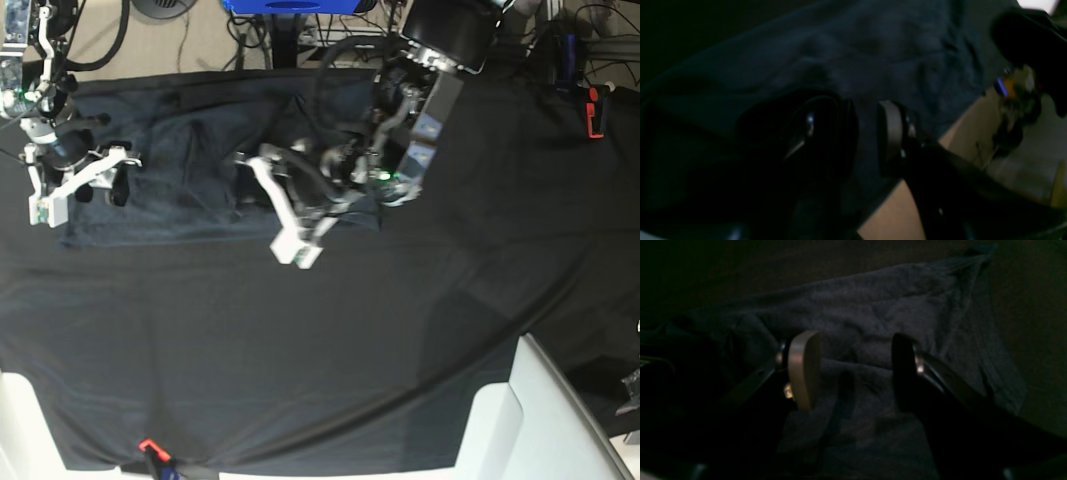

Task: Fold the T-shirt properly
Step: 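Drag the folded fabric with the left gripper across the shirt's middle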

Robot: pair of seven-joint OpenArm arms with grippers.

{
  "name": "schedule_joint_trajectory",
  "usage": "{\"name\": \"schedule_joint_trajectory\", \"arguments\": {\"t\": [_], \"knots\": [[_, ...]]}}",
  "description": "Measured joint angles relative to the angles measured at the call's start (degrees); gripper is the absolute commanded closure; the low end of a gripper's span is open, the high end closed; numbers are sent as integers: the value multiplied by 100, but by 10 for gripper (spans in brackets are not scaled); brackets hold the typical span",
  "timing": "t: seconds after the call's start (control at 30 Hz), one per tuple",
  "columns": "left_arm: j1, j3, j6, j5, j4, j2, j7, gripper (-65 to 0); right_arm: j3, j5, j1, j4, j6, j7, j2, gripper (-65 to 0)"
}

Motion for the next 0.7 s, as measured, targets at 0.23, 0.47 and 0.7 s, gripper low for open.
{"name": "schedule_joint_trajectory", "arguments": {"t": [0.23,0.47,0.7], "knots": [[-284,374,0,2,-378,133,37,-227,0,2,0,0,0,2,0,-326],[-503,511,-17,4,-433,380,39,-224,0,2,2,0,0,4,0,-326],[-487,501,546,-33,260,-44,2,0,0,2,-2,0,0,4,9,-326]]}}
